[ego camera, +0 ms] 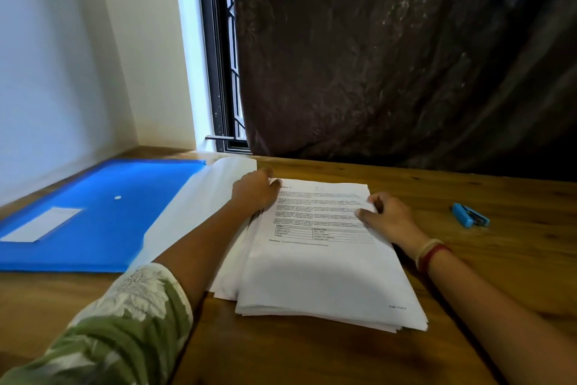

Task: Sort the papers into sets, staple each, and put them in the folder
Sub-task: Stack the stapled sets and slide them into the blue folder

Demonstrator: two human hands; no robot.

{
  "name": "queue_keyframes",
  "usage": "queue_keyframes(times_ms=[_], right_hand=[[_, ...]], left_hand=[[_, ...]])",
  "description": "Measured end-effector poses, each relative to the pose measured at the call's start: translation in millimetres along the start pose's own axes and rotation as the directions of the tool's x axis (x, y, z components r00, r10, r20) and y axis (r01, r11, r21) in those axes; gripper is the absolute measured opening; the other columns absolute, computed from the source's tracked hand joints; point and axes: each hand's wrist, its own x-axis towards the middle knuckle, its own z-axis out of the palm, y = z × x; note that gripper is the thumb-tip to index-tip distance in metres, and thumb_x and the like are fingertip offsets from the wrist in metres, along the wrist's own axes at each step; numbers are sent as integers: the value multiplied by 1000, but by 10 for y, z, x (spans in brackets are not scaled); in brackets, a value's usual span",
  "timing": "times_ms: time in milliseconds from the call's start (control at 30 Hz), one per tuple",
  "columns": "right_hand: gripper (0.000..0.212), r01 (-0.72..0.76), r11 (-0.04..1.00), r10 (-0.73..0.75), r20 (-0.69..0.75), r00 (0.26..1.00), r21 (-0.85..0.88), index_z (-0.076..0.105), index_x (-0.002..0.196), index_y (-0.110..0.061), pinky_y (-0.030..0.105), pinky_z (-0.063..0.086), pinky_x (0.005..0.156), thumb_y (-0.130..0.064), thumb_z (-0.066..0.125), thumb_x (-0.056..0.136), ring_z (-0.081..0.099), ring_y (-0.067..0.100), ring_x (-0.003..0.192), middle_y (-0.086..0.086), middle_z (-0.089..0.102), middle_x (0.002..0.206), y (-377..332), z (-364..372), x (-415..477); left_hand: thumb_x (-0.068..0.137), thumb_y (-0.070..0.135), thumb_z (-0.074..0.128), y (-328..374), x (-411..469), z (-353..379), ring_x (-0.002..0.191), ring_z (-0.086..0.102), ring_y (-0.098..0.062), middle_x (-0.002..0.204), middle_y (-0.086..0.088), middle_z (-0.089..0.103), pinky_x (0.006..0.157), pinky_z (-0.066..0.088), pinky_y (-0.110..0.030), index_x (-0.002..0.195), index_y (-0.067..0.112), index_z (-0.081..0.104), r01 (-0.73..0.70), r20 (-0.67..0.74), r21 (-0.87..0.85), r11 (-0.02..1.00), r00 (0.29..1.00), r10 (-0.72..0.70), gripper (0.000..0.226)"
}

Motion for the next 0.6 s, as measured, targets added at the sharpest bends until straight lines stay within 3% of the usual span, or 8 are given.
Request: queue_keyframes(times_ms=[100,167,367,433,500,600], right_hand=[[52,10,997,-10,-10,1000,-81,49,131,-20,41,50,90,-44,65,87,56,29,112,3,59,130,-32,54,-46],[55,-5,997,5,-7,1000,-76,47,132,-23,48,48,96,-45,66,85,56,30,115,2,57,132,-51,49,-80],[56,-41,993,44,-20,999,108,46,127,-25,53,43,100,-29,76,80,60,28,108,2,63,122,-93,13,-96],[62,-60,967,66,-16,998,248,42,133,-22,46,48,97,-16,76,81,59,25,103,3,62,119,-105,19,-109],[70,-68,911,77,-5,997,408,37,139,-17,35,50,83,-1,72,81,55,21,99,1,57,107,-117,10,-137],[71,-50,867,78,-35,996,496,37,141,-15,25,47,70,8,68,82,55,23,102,-5,51,95,-106,5,-137]], left_hand=[[100,46,33,-31,-2,25,116,57,-28,128,-6,60,104,42,-44,140,20,37,-10,-16,142,990,1000,13,48],[100,42,35,-46,-10,46,115,57,-28,128,-5,59,104,43,-45,145,22,28,15,-2,118,993,1000,-15,50],[97,29,49,-47,15,62,129,47,-32,137,-7,52,116,22,-50,150,20,14,77,28,70,995,996,-79,65],[97,27,50,-106,48,102,125,51,-31,136,-6,54,112,31,-51,149,21,17,78,54,-29,997,996,-77,62],[96,22,51,-146,49,108,123,52,-32,140,-6,51,106,41,-51,148,24,21,87,58,-229,969,995,-76,60],[96,20,51,-143,28,70,122,54,-31,142,-6,49,99,49,-48,147,24,25,105,57,-461,881,994,-89,57]])
